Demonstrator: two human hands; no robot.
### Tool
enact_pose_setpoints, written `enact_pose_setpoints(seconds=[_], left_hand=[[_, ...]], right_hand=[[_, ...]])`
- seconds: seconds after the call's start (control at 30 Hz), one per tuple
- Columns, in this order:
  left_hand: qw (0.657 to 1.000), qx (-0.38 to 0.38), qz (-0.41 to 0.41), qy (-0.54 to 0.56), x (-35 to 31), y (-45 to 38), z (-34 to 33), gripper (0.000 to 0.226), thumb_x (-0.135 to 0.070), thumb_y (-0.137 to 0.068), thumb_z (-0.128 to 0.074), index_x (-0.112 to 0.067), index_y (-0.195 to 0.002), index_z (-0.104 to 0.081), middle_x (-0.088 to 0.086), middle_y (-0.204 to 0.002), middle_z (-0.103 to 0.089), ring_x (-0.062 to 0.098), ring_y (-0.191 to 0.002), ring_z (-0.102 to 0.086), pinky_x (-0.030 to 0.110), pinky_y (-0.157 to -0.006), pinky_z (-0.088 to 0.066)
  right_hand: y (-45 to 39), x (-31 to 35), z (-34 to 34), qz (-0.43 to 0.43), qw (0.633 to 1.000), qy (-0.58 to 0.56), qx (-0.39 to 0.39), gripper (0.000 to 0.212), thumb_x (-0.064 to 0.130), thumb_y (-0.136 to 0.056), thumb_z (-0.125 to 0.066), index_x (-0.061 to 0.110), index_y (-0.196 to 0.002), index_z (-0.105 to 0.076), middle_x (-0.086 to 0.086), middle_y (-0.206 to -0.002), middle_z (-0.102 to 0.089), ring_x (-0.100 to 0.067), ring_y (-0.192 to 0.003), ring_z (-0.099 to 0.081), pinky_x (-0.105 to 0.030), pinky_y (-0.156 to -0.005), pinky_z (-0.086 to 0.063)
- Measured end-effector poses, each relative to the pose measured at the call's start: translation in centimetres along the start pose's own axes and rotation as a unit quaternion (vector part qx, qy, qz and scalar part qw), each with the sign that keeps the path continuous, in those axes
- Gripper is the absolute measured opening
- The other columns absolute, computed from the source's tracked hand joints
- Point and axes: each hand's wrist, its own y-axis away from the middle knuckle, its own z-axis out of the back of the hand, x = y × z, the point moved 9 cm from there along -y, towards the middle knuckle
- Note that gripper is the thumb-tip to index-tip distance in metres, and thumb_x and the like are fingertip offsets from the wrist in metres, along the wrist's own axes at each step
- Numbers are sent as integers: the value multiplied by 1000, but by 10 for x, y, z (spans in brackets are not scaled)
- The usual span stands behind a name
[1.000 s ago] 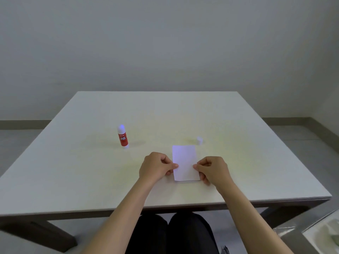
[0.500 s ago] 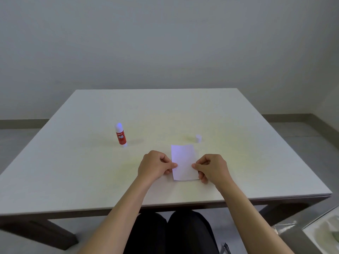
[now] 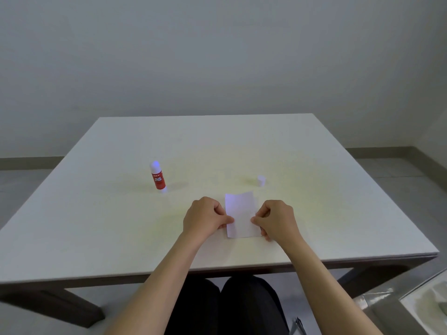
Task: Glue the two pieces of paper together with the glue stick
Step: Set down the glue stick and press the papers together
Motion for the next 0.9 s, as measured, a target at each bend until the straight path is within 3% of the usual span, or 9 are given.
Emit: enact_pose_setpoints(seconds=[0.13,0.27,0.3,0.37,0.43,0.47,0.57,0.77,0.9], left_hand=[[999,-30,-20,-32,-3,1,3,29,-32,-67,-81,-25,-58,-54,-14,-60,-56,16,-69,-60,29,-61,-48],[996,-38,-63,-45,-10,2,4,33,-32,-69,-79,-22,-92,-57,-9,-79,-55,15,-75,-54,27,-60,-41],[994,-33,-85,-59,-14,3,3,40,-32,-72,-77,-22,-105,-57,-7,-91,-55,14,-81,-54,27,-65,-43],[983,-6,-147,-107,-23,5,-4,58,-36,-80,-70,-24,-132,-48,-4,-126,-49,15,-111,-51,29,-88,-44],[958,52,-210,-189,-29,8,-17,69,-45,-88,-57,-25,-148,-28,-6,-156,-23,17,-143,-23,35,-113,-25],[943,86,-228,-226,-28,10,-24,72,-49,-91,-50,-26,-151,-18,-10,-161,-9,15,-148,-6,38,-118,-11],[917,171,-227,-279,-15,10,-40,76,-56,-92,-38,-26,-152,-2,-12,-160,9,15,-148,15,46,-119,10],[899,188,-240,-315,-9,5,-44,80,-64,-90,-31,-28,-151,6,-13,-160,13,13,-147,17,49,-117,15],[897,184,-247,-318,-4,3,-39,81,-65,-89,-32,-29,-151,6,-14,-159,13,12,-147,16,48,-117,15]], right_hand=[[-2,3,1,12,999,44,-12,29,3,-78,-67,11,-64,-42,-9,-58,-53,-10,-29,-46,-18,-30,-34],[-3,3,0,17,999,48,-14,34,3,-78,-67,14,-65,-37,-7,-61,-50,-19,-37,-49,-22,-33,-35],[-3,3,-1,17,999,45,-13,32,2,-78,-67,13,-67,-39,-7,-63,-51,-20,-39,-49,-22,-34,-36],[-4,3,-1,18,999,39,-12,25,3,-79,-67,11,-72,-44,-8,-67,-53,-21,-39,-50,-22,-34,-36],[-3,3,-1,18,999,39,-9,19,4,-79,-67,9,-76,-49,-7,-65,-54,-16,-35,-50,-20,-33,-35],[-3,3,-2,19,999,41,-8,17,4,-79,-67,9,-76,-51,-6,-62,-54,-12,-32,-48,-19,-32,-35],[-1,5,-2,25,999,45,-8,14,3,-79,-65,9,-71,-55,-5,-56,-54,-7,-27,-45,-19,-31,-36],[1,7,-1,34,998,48,-15,10,3,-81,-62,4,-72,-63,-1,-53,-53,-15,-37,-48,-19,-35,-38],[3,9,-1,55,997,52,-18,15,6,-83,-60,9,-69,-64,5,-55,-54,-12,-50,-49,-20,-48,-38]])
